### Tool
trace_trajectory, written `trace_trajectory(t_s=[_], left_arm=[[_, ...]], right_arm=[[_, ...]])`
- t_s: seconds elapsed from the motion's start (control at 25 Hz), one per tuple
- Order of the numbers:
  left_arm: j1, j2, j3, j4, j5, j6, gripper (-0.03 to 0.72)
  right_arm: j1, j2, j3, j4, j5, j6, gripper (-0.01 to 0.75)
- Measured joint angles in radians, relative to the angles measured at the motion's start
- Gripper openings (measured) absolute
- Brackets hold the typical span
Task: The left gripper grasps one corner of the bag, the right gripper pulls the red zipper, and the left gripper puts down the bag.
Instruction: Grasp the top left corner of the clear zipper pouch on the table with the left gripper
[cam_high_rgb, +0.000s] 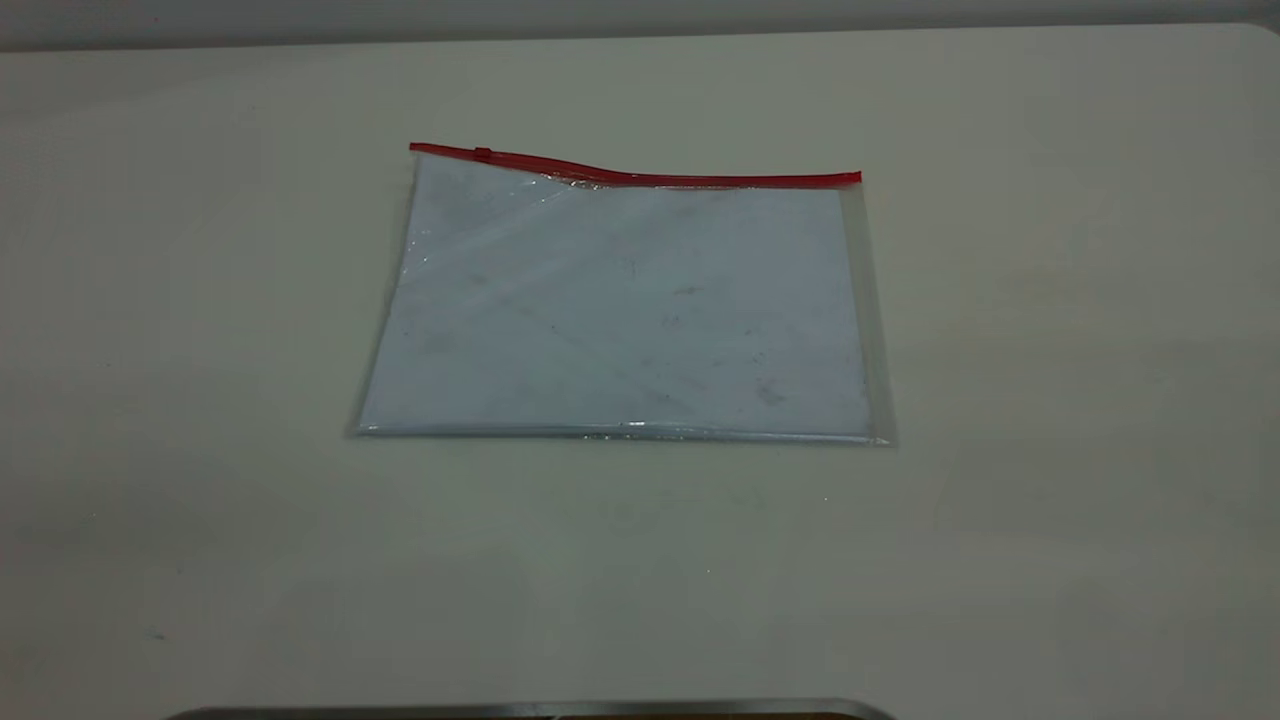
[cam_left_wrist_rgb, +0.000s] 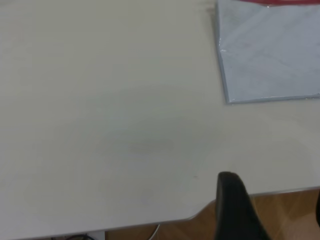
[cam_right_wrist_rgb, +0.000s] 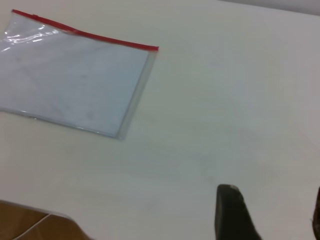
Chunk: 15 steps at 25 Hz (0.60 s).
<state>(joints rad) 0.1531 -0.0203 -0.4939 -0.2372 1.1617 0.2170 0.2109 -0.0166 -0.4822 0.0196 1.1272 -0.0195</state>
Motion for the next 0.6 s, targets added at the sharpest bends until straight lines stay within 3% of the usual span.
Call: trace_trajectory(t_s=[0.28,0.6], left_arm=[[-0.004,0.03,-0.002,-0.083,-0.121,0.0,0.451],[-0.004,0.45,-0.127,-0.09,-0.213,0.055,0.461]], right_arm=[[0.0,0.0,-0.003,0.005,-0.013,0.01,0.421],[0.0,0.192,-0.141,-0.02,-0.1,0.036,0.48]])
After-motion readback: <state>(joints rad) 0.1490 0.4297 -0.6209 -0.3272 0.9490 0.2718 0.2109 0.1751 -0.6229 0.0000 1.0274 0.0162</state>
